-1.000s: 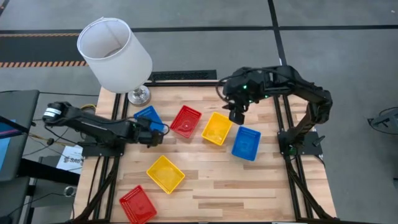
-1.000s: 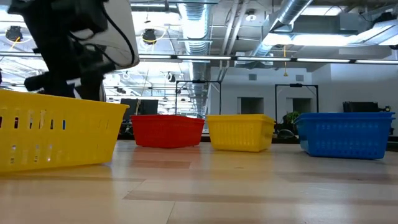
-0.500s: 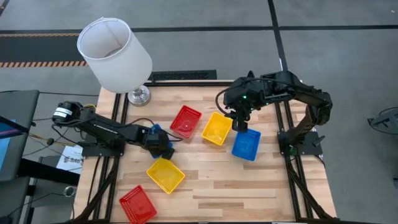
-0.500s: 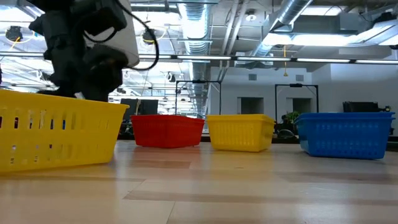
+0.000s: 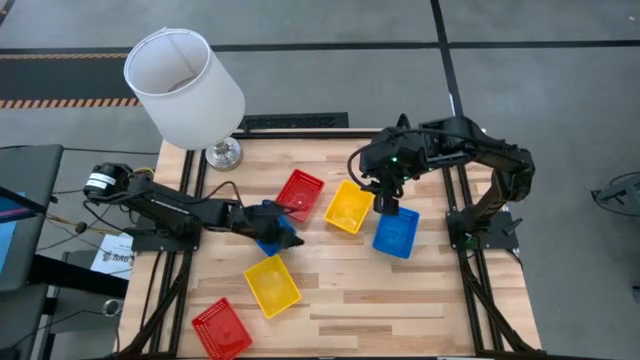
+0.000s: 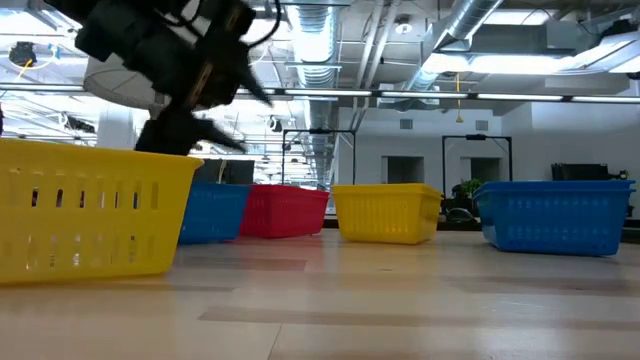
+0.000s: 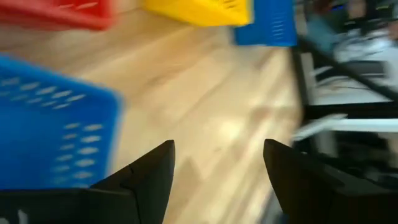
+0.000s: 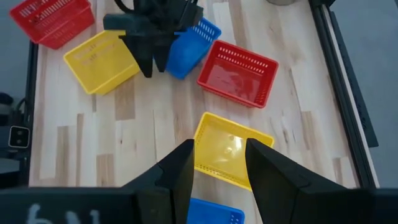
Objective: Stack baskets by color
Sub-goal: Stack the blue bin on the blue bins
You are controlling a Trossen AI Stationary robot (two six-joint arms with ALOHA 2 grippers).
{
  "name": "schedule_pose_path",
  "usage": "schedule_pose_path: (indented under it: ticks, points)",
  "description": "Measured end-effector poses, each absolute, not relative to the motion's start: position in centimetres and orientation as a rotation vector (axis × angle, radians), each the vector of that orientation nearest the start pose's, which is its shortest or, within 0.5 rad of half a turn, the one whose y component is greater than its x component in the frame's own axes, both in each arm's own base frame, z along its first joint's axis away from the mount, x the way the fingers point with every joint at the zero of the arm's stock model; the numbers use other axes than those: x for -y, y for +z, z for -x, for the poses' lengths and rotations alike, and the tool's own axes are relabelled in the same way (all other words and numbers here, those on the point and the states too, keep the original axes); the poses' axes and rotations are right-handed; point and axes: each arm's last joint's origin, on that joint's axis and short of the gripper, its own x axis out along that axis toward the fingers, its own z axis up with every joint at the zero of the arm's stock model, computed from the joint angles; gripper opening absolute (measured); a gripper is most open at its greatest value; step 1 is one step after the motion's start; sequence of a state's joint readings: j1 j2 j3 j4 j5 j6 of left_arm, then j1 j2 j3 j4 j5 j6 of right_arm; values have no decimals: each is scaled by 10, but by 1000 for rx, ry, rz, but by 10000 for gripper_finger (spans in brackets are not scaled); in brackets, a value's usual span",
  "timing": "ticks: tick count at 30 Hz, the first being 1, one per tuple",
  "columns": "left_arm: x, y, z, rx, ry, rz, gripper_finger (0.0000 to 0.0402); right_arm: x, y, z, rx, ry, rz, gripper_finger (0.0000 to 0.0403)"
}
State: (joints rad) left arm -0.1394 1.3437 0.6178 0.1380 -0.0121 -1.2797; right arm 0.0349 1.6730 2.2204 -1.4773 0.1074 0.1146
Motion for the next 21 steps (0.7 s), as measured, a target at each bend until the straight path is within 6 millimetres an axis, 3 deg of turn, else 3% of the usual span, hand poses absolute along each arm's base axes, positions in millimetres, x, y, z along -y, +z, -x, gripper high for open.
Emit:
schedule_pose_path:
  ticks: [6,10,15,17,21]
  points:
    - [38,221,-264,-399,72,1277,233,-9,467,-283,-918,-123,-21,167]
    - [43,257,-248,-310,-47,1312,233,-10,454,-303,-896,-133,-39,166]
    - [46,303,-210,-85,-140,1301,233,-11,419,-341,-853,-186,-148,171]
    - [44,317,-193,13,-129,1265,233,-12,402,-365,-802,-190,-174,171]
    - [36,337,-164,168,-106,1219,233,-20,369,-397,-823,-134,-68,171]
